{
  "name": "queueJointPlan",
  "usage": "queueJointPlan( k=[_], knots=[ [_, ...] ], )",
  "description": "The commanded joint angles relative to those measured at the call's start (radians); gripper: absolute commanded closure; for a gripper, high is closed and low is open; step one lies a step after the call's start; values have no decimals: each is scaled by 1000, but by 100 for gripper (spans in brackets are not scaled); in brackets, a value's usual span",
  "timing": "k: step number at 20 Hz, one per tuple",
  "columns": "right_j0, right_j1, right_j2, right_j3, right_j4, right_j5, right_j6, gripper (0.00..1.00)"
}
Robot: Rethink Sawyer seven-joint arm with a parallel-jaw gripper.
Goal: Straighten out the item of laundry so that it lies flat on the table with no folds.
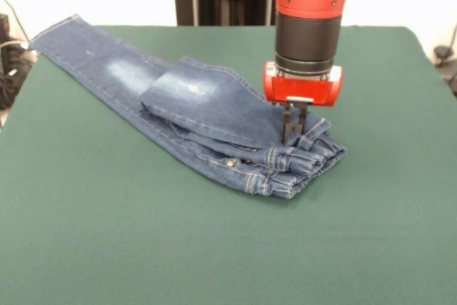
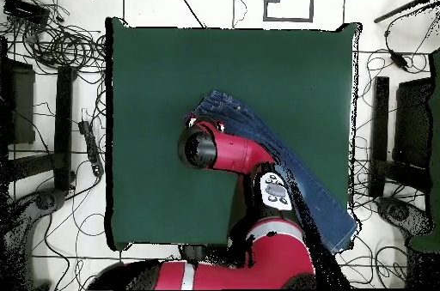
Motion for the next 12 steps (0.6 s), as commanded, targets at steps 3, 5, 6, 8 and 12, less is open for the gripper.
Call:
queueJointPlan(
  k=[3, 5, 6, 8, 12],
  knots=[
    [43, 55, 56, -6, 19, 61, 147, 100],
    [39, 50, 54, 3, 51, 53, 188, 100],
    [41, 44, 49, 2, 50, 94, 176, 100],
    [44, 30, 38, -3, 40, 141, 155, 100],
    [52, 5, 9, -6, 22, 209, 128, 100]
  ],
)
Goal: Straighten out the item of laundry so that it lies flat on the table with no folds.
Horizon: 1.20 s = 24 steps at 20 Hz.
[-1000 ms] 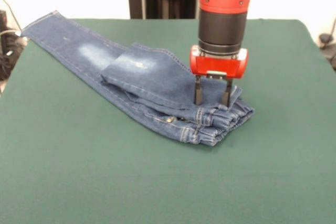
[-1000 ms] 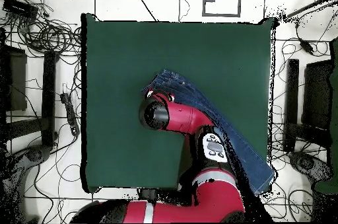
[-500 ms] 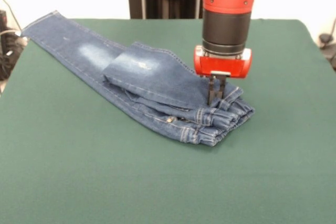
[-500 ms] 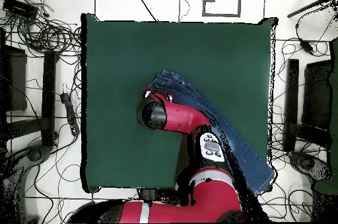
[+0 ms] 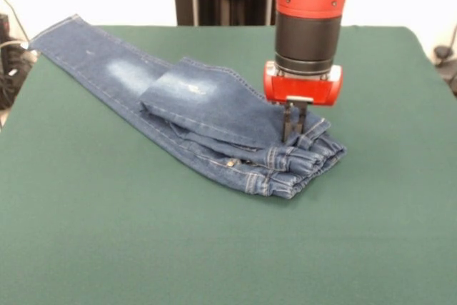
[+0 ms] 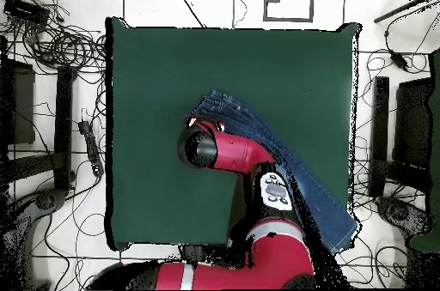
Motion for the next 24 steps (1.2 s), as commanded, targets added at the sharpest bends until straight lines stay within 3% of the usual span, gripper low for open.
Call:
queueJointPlan(
  k=[1, 10, 24],
  knots=[
    [51, 2, 5, -1, 15, 202, 121, 100],
    [57, -57, -52, 19, -72, 265, 50, 100],
    [-27, -48, -5, 40, -204, 206, 7, 100]
  ],
)
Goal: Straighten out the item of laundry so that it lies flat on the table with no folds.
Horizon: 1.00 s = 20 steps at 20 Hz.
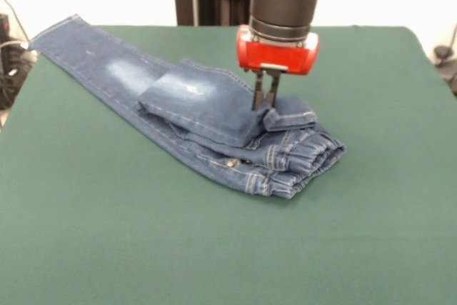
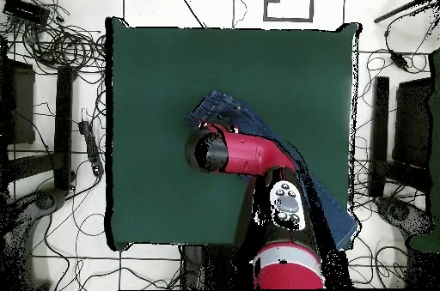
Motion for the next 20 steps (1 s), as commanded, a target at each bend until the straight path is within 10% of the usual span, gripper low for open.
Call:
queueJointPlan(
  k=[1, 20],
  knots=[
    [-25, 49, 57, 42, -84, 66, 3, 100],
    [-94, 20, 53, 24, -302, 267, -92, 100]
  ],
)
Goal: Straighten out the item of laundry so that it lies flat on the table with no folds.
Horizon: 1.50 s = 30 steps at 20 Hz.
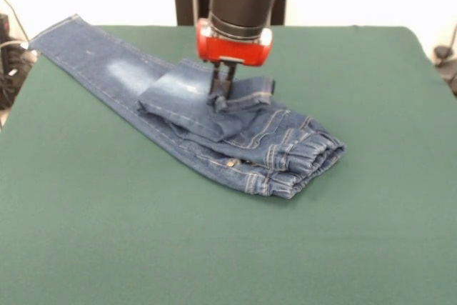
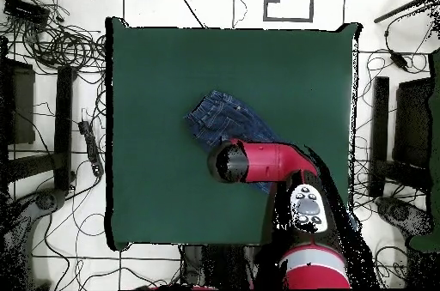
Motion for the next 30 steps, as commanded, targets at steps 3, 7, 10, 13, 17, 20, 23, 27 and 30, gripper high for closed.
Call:
queueJointPlan(
  k=[3, 7, 10, 13, 17, 20, 23, 27, 30],
  knots=[
    [-30, -4, 68, 28, -98, 161, -105, 100],
    [-40, -18, 83, 32, -122, 171, -99, 100],
    [-51, -27, 93, 28, -137, 184, -104, 100],
    [-61, -42, 102, 33, -148, 192, -110, 100],
    [-73, -51, 119, 25, -167, 209, -134, 100],
    [-80, -55, 127, 21, -179, 216, -143, 100],
    [-86, -58, 130, 19, -191, 217, -148, 100],
    [-93, -54, 135, 20, -203, 206, -142, 100],
    [-101, -54, 142, 24, -216, 199, -140, 100]
  ],
)
